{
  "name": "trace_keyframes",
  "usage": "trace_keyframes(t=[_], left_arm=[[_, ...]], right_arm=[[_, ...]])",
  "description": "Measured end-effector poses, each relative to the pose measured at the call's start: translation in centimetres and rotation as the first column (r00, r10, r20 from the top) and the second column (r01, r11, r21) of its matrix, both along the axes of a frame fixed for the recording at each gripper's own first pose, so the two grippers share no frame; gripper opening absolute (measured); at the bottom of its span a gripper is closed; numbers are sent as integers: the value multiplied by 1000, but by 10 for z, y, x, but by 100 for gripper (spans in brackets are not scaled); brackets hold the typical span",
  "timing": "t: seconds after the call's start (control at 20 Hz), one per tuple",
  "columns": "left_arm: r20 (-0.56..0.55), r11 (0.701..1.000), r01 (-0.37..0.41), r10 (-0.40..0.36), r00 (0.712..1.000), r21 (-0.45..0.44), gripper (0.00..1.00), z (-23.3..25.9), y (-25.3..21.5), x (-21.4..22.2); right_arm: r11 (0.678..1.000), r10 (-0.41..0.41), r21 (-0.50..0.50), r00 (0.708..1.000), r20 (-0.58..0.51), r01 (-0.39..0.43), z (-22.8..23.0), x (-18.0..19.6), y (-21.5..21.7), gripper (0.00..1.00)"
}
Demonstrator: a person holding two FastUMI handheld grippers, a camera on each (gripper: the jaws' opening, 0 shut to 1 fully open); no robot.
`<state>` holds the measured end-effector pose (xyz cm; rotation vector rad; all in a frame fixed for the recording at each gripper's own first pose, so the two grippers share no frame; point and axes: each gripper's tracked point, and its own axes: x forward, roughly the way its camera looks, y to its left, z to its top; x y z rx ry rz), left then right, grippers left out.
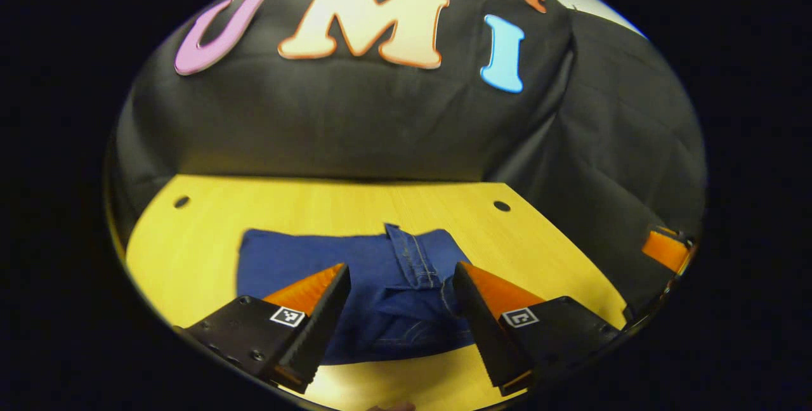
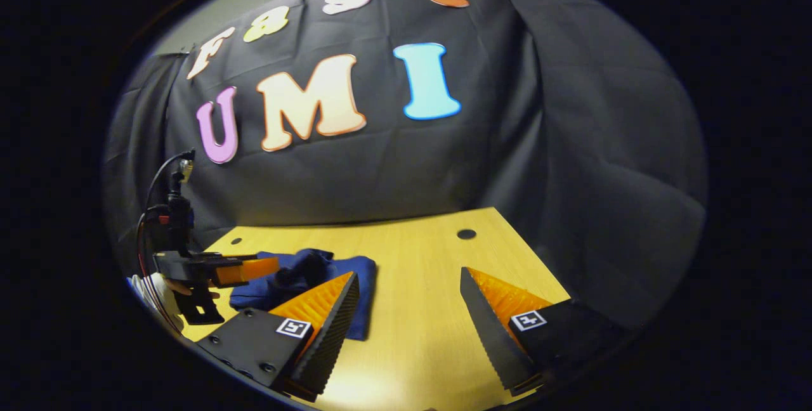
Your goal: Grasp the waist and the cuffs of the jeans and fold them to make the two legs overlap; first hold the waist and fold one-third of the jeans toward the cuffs, then hold the cuffs and fold the remaining one-third in the same direction to finish folding.
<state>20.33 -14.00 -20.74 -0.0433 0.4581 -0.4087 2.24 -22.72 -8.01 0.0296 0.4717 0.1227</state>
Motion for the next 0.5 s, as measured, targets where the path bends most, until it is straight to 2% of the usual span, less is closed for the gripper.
trace_keyframes(t=[0.25, 0.5], left_arm=[[214, 994, -94, 81, 973, 53, 95, 86, 81, -44], [374, 983, -169, 131, 918, 72, 95, 152, 146, -87]], right_arm=[[994, 75, 60, 980, 183, -88, 68, -10, 87, 98], [982, 118, 103, 942, 313, -157, 128, -41, 158, 97]])
